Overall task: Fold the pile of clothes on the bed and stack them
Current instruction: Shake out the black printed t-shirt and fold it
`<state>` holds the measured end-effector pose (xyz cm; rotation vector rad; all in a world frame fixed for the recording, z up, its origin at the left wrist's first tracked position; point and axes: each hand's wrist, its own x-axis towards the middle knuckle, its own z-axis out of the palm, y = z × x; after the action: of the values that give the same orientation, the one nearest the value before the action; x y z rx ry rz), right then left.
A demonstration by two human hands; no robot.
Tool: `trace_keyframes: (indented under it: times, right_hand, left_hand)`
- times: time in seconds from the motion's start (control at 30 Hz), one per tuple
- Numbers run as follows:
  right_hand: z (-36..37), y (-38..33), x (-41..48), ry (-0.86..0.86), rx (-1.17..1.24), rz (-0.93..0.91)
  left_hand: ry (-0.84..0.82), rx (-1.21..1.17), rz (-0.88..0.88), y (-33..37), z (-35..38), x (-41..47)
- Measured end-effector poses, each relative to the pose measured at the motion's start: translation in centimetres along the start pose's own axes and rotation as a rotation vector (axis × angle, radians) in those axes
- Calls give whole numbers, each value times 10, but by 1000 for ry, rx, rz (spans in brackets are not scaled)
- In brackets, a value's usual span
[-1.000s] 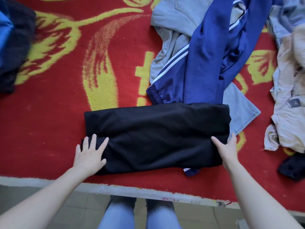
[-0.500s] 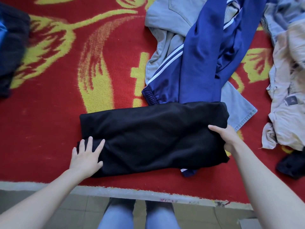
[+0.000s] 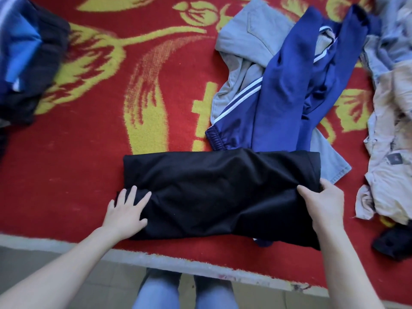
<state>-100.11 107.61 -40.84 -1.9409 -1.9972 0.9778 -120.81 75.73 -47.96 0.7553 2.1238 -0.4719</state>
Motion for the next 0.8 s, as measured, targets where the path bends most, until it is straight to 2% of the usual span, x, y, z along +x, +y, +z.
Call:
trace_keyframes:
  times: [0.1,0.17,0.23,0.27,0.3,0.37,0.4,0.47,0.53,0.63,0.67,0.73,0.8]
  right_hand:
    - [13,-45,-54,-19,17,-215]
    - [44,-71,-100,-49,12,-370]
    - [82,-88,-140,-115,-84,-626]
    - [100,-95,-159,-220,-193,-724]
    - [115,-99,-176,-404,-295,-754]
    - [138,-103,-205,-768,-485,-785]
    - [143,-103,-217,-792,-476,-848]
    - [143,-96,-232,-627,-311,-923]
    - [135,-74,-228,-360,-182,-1034]
    - [116,-29,-197,-103,-212,-971]
    - [112,-9,-184,-52,-288,-933]
    - [105,23,-162,-103,-507,-822]
    - [104,45,-149,-254,-677,-699]
  left_hand:
    - [-13,-275,5,-3,-2,5]
    - [77,-710,-19,-7,-6,9]
    - [168,-1215,-57,-14,-13,10]
    - [202,-1397,-77,-18,-16,8]
    - [237,-1491,-93,-21,-19,7]
    - [277,-1561,-97,-25,-21,4]
    - [284,-1569,-92,-26,-20,2]
    - [297,-1541,-56,-26,-17,0]
    - [305,-1412,31,-21,-15,-5]
    - [261,-941,182,-14,-8,-7]
    - [309,-742,221,-11,-6,-7]
    - [510,-345,299,-6,4,0]
    - [637,-183,315,2,3,7]
